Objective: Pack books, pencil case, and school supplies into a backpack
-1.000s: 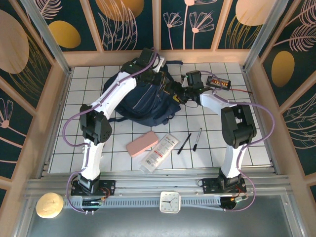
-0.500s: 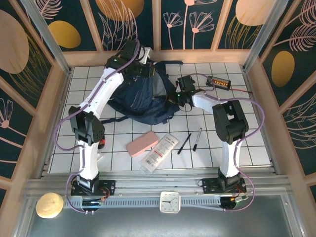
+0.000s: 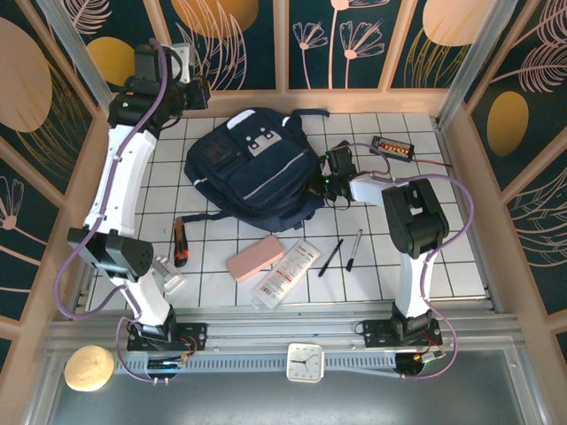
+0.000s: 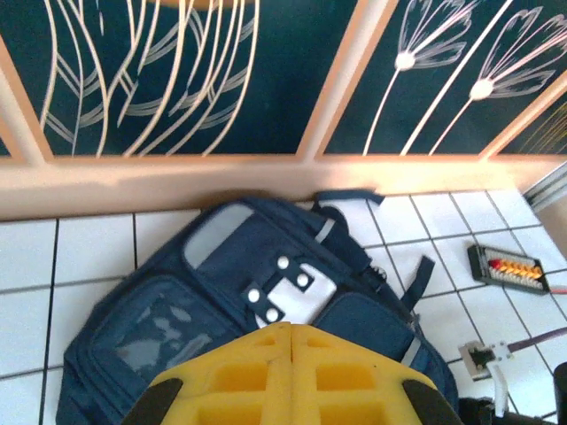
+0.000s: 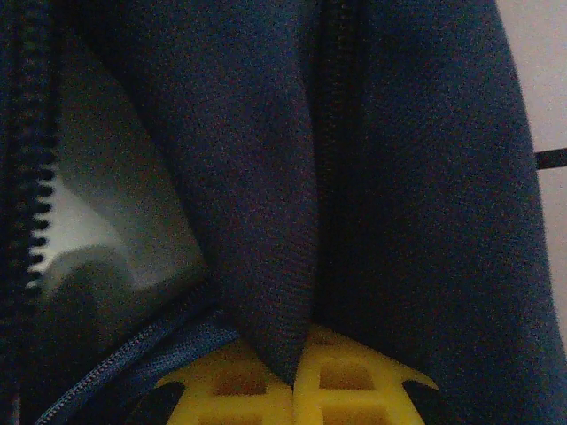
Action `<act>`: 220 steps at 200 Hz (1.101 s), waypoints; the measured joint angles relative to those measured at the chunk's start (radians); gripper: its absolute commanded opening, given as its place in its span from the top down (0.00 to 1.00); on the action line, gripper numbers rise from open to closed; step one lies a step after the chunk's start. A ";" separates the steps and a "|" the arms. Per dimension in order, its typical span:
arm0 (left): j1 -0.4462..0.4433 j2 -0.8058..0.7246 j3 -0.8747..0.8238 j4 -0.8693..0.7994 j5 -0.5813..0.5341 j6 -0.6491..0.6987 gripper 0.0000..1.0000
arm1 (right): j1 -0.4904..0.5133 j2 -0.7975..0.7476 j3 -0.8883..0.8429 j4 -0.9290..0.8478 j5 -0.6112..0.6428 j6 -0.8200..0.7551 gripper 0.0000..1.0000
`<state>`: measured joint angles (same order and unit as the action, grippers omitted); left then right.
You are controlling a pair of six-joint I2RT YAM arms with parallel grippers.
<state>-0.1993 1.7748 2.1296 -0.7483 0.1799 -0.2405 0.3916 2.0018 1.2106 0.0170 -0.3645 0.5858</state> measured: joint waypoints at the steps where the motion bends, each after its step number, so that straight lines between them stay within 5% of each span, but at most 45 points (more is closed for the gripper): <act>1: 0.000 -0.004 -0.005 0.006 0.003 0.001 1.00 | 0.000 0.000 0.000 0.000 0.000 0.000 1.00; 7: -0.006 -0.014 -0.027 0.019 0.018 0.003 0.96 | 0.000 0.000 0.000 0.000 0.000 0.000 1.00; 15: -0.021 -0.024 -0.066 0.037 0.032 0.011 0.67 | 0.001 -0.002 0.000 0.000 0.000 -0.001 1.00; 22: -0.040 -0.026 -0.094 0.044 0.033 0.029 0.52 | 0.003 -0.003 0.000 0.000 0.000 -0.001 0.93; 42: -0.158 -0.018 -0.212 0.062 0.011 0.093 0.40 | 0.005 -0.011 0.005 -0.010 -0.002 0.000 0.72; 59: -0.274 -0.002 -0.311 0.073 -0.005 0.147 0.32 | 0.004 -0.037 0.000 -0.024 -0.003 0.008 0.69; 81: -0.372 0.026 -0.405 0.082 -0.010 0.202 0.31 | -0.004 -0.080 -0.016 -0.040 -0.013 0.004 0.69; 180: -0.461 0.203 -0.469 0.206 -0.119 0.286 0.23 | -0.016 -0.077 0.064 -0.069 -0.060 -0.008 0.68; 210: -0.461 0.243 -0.469 0.234 -0.198 0.270 0.41 | -0.016 -0.077 0.068 -0.073 -0.067 -0.012 0.68; 220: -0.461 0.256 -0.468 0.239 -0.227 0.268 0.56 | -0.016 -0.076 0.070 -0.074 -0.071 -0.012 0.68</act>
<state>-0.6605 2.0312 1.6619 -0.5091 -0.0471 0.0277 0.3756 1.9255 1.2804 -0.0574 -0.4355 0.5739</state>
